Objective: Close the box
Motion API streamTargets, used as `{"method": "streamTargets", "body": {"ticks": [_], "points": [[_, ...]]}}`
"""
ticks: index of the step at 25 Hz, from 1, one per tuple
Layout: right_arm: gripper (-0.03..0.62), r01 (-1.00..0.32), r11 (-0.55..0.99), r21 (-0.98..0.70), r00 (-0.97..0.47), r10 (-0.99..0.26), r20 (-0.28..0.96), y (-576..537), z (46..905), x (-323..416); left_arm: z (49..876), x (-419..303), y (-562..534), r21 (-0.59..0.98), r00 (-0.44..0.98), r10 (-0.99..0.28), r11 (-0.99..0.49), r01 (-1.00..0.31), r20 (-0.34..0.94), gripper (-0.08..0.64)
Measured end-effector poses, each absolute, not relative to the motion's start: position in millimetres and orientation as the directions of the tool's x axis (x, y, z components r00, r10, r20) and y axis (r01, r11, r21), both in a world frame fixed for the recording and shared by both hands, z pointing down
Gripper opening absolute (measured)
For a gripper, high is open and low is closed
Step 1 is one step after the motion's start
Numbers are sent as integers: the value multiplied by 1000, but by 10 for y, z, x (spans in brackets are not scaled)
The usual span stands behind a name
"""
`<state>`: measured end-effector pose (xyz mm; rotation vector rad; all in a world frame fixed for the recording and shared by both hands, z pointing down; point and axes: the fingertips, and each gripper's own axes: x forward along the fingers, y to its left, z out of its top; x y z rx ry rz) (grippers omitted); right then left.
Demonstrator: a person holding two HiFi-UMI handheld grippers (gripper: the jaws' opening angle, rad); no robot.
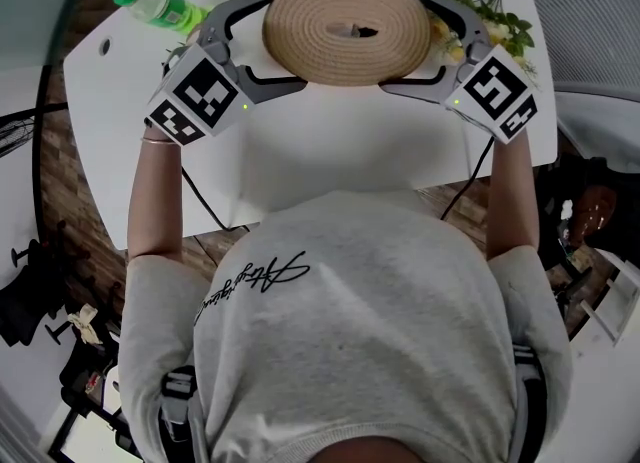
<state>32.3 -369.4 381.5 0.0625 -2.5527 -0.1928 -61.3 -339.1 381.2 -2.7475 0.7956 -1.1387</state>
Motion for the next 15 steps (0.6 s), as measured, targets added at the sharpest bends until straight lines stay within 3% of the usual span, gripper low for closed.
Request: {"method": "streamTargets", "body": {"ticks": [15], "points": [[594,7,986,169,-824,-90,559,-3915,3769,225,3810,-712,-3609,-249,584,-492,-859,-447,646,529]]}}
